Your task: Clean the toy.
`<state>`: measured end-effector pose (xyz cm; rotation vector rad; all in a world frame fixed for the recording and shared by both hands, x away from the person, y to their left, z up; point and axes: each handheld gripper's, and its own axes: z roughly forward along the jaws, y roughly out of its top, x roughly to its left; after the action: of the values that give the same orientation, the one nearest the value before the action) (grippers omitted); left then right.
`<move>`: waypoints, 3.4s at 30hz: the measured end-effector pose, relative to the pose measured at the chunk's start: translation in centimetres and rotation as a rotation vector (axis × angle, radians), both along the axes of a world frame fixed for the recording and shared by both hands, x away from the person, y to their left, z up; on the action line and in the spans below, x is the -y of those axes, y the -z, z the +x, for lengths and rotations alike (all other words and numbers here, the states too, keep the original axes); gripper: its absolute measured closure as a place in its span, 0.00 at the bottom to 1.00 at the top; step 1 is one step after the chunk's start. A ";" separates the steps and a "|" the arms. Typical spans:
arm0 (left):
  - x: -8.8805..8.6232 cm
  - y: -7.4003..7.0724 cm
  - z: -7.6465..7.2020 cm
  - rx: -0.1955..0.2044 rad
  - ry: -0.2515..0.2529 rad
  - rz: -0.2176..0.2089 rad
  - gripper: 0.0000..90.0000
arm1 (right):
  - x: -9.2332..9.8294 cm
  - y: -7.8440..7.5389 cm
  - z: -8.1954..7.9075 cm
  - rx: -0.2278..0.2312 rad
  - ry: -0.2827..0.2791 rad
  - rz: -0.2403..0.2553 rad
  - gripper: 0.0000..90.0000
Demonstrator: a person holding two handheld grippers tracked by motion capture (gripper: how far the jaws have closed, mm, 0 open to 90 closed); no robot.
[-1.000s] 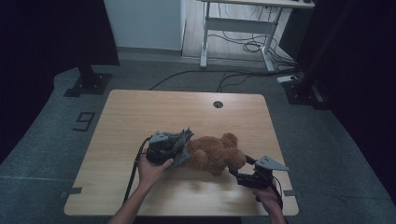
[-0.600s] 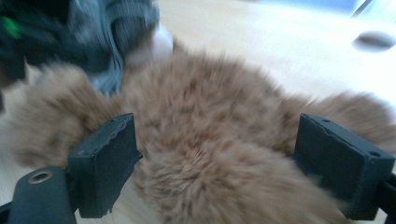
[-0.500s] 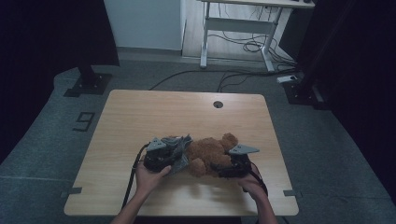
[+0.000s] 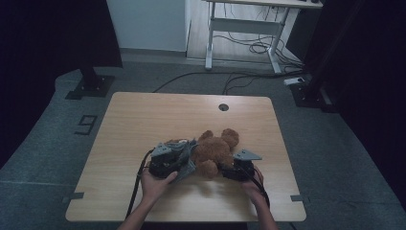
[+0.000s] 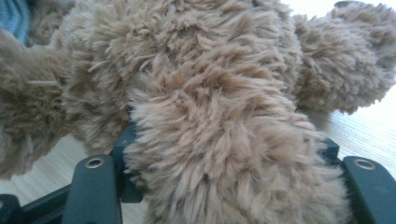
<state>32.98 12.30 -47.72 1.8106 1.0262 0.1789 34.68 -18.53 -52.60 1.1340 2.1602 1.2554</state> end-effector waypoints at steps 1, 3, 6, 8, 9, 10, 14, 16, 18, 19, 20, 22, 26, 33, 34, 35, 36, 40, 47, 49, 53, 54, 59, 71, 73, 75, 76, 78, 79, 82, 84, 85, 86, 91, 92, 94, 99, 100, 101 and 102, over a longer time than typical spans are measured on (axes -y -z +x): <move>-0.3 -0.4 -0.1 0.008 -0.002 0.001 0.83 | 0.2 0.2 -0.3 0.008 -0.005 0.010 0.40; -1.4 -1.7 0.1 0.042 -0.035 0.020 0.83 | 0.5 0.5 -0.7 0.013 -0.002 0.027 0.42; -3.4 -2.2 1.7 0.019 -0.094 0.029 0.83 | 0.9 0.9 -1.2 0.014 -0.009 0.044 0.41; -4.3 -1.3 3.0 -0.027 -0.124 0.062 0.83 | 1.0 1.2 -1.2 0.008 -0.018 0.051 0.41; -4.7 -0.7 3.4 -0.044 -0.140 0.066 0.82 | 1.1 1.3 -1.2 0.004 -0.021 0.057 0.41; -5.3 0.2 3.9 -0.076 -0.164 0.065 0.82 | 1.1 1.4 -1.2 0.002 -0.022 0.060 0.42; -6.6 3.1 4.4 -0.165 -0.189 0.096 0.83 | 1.1 1.5 -1.3 -0.003 -0.026 0.056 0.41; -6.9 4.3 4.3 -0.205 -0.185 0.097 0.83 | 1.1 1.6 -1.3 -0.011 -0.028 0.061 0.41; -6.9 5.0 4.0 -0.218 -0.174 0.090 0.83 | 1.2 1.7 -1.2 -0.014 -0.030 0.063 0.41; -6.7 5.1 3.8 -0.218 -0.163 0.087 0.83 | 1.2 1.7 -1.2 -0.015 -0.031 0.062 0.41; -6.5 5.0 3.7 -0.215 -0.155 0.085 0.83 | 1.2 1.7 -1.3 -0.019 -0.035 0.062 0.42; -5.9 4.7 3.5 -0.208 -0.135 0.084 0.83 | 1.1 1.7 -1.2 -0.024 -0.038 0.065 0.42; -5.4 4.2 3.3 -0.203 -0.115 0.026 0.85 | 1.2 1.9 -1.2 -0.023 -0.047 0.089 0.48; -7.0 2.4 3.1 -0.141 -0.158 -0.056 0.85 | 1.3 1.8 -1.4 0.001 -0.051 0.075 0.51; -7.1 1.7 2.9 -0.113 -0.163 -0.068 0.85 | 1.3 1.8 -1.4 0.001 -0.052 0.069 0.51; -7.0 0.6 2.5 -0.069 -0.158 -0.069 0.85 | 1.2 1.8 -1.4 0.003 -0.054 0.061 0.51; -6.8 -0.2 2.3 -0.040 -0.154 -0.068 0.85 | 1.1 1.8 -1.5 0.006 -0.060 0.048 0.51; -4.0 -3.6 1.6 0.063 -0.084 -0.052 0.84 | 1.0 1.8 -1.5 0.007 -0.060 0.044 0.51; 4.1 -4.5 3.7 0.058 0.032 0.091 0.83 | 1.1 1.9 -1.4 0.005 -0.063 0.047 0.51; 5.7 -3.7 4.7 0.031 0.014 0.161 0.83 | 1.2 1.9 -1.4 0.004 -0.064 0.050 0.51; 5.0 -2.6 5.7 -0.017 -0.011 0.145 0.83 | 1.3 1.9 -1.5 0.002 -0.064 0.048 0.53; 4.3 -2.7 5.9 -0.030 -0.013 0.122 0.83 | 1.3 1.9 -1.5 0.002 -0.063 0.048 0.53; 1.2 -3.2 6.8 -0.050 -0.088 0.080 0.83 | 1.1 1.9 -1.5 0.000 -0.059 0.038 0.53; -5.0 0.6 6.0 -0.124 -0.198 0.117 0.84 | 1.1 2.3 -1.6 -0.015 -0.051 0.033 0.54; -5.5 1.2 5.5 -0.133 -0.203 0.141 0.84 | 1.1 2.3 -1.6 -0.015 -0.049 0.031 0.54; -6.0 2.0 5.1 -0.152 -0.194 0.157 0.84 | 1.1 2.3 -1.6 -0.018 -0.048 0.035 0.54; -6.3 2.4 4.9 -0.165 -0.177 0.153 0.84 | 1.1 2.3 -1.5 -0.018 -0.047 0.036 0.54; -6.6 3.2 4.6 -0.192 -0.142 0.137 0.84 | 1.1 2.3 -1.5 -0.020 -0.047 0.040 0.54; -6.7 3.6 4.4 -0.206 -0.133 0.130 0.84 | 1.1 2.3 -1.5 -0.021 -0.047 0.040 0.54; -6.5 4.7 4.0 -0.259 -0.097 0.125 0.83 | 1.1 2.4 -1.5 -0.024 -0.048 0.043 0.54; -6.5 4.9 3.9 -0.260 -0.100 0.106 0.83 | 1.1 2.4 -1.5 -0.026 -0.050 0.044 0.54; -6.5 4.9 3.9 -0.259 -0.100 0.099 0.83 | 1.1 2.4 -1.5 -0.026 -0.049 0.044 0.55; -6.4 4.8 3.9 -0.253 -0.099 0.082 0.83 | 1.1 2.4 -1.5 -0.026 -0.049 0.045 0.55; -5.8 4.6 3.9 -0.223 -0.096 0.050 0.85 | 0.8 2.2 -1.6 -0.006 -0.044 0.054 0.60; -5.8 4.5 3.9 -0.218 -0.099 0.043 0.85 | 0.7 2.2 -1.6 0.003 -0.041 0.051 0.60; -5.7 4.4 4.0 -0.208 -0.101 0.034 0.85 | 0.6 2.0 -1.5 0.015 -0.028 0.049 0.61; -5.4 4.4 4.8 -0.193 -0.107 0.013 0.85 | 0.3 1.6 -0.7 0.053 0.007 0.018 0.61; -5.3 4.5 5.1 -0.195 -0.111 0.008 0.85 | 0.3 1.6 -0.4 0.056 0.014 0.016 0.61; -5.3 4.5 5.2 -0.195 -0.113 0.007 0.85 | 0.3 1.5 -0.1 0.056 0.021 0.017 0.61; -5.3 4.6 5.5 -0.197 -0.120 0.006 0.85 | 0.3 1.5 0.1 0.059 0.026 0.021 0.61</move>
<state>38.48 17.60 -52.33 1.7994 1.2756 0.0767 34.75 -18.84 -54.14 1.1161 2.0872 1.2871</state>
